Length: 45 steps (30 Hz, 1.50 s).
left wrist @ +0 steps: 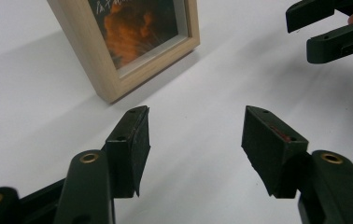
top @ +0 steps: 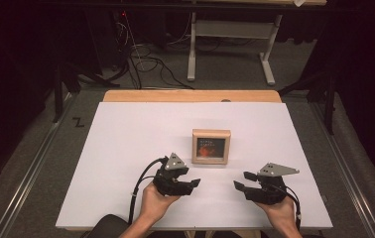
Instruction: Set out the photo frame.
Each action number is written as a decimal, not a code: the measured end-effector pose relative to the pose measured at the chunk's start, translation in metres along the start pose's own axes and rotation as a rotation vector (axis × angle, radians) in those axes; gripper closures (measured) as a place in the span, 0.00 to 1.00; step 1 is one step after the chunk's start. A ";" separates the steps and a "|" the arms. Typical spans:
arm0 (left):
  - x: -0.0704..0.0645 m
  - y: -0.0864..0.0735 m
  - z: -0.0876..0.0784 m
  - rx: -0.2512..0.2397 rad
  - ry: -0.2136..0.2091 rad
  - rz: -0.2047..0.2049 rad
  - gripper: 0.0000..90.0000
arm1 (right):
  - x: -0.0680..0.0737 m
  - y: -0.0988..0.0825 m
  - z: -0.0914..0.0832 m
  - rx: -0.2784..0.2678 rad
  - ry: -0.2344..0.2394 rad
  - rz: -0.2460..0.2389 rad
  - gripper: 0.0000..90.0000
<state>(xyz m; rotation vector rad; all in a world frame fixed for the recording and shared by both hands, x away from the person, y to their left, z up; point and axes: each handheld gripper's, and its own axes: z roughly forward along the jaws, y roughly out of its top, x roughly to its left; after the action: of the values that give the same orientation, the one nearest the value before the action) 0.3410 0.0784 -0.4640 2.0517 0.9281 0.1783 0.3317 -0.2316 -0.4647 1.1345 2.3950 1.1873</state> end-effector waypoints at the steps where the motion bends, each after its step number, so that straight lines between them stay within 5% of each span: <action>1: 0.001 0.000 0.001 0.000 0.002 -0.005 0.46 | -0.001 0.000 0.001 0.001 0.001 0.004 0.52; 11: 0.019 -0.005 0.004 -0.021 0.007 -0.084 0.46 | -0.013 -0.001 0.007 -0.002 -0.024 0.036 0.53; 15: 0.024 -0.010 0.004 0.008 0.054 -0.070 0.46 | -0.014 -0.003 0.006 0.007 -0.082 -0.004 0.53; 21: 0.026 -0.012 0.009 0.052 0.128 -0.007 0.46 | -0.024 -0.004 0.008 0.014 -0.081 0.019 0.53; 32: 0.037 -0.011 0.010 0.035 0.131 -0.058 0.44 | -0.038 -0.007 0.010 0.039 -0.104 0.077 0.51; 36: 0.047 -0.012 0.005 -0.009 -0.039 -0.218 0.46 | -0.042 -0.008 0.011 0.039 -0.115 0.097 0.50; 42: 0.047 -0.013 0.005 0.008 0.003 -0.202 0.46 | -0.048 -0.010 0.010 0.003 -0.067 0.161 0.48; 45: 0.046 -0.014 0.003 0.016 0.060 -0.168 0.46 | -0.050 -0.011 0.009 -0.017 -0.061 0.204 0.45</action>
<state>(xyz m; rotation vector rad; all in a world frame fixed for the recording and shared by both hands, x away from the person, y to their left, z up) 0.3682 0.1122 -0.4855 1.9811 1.1373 0.1426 0.3642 -0.2671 -0.4851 1.4168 2.2631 1.2112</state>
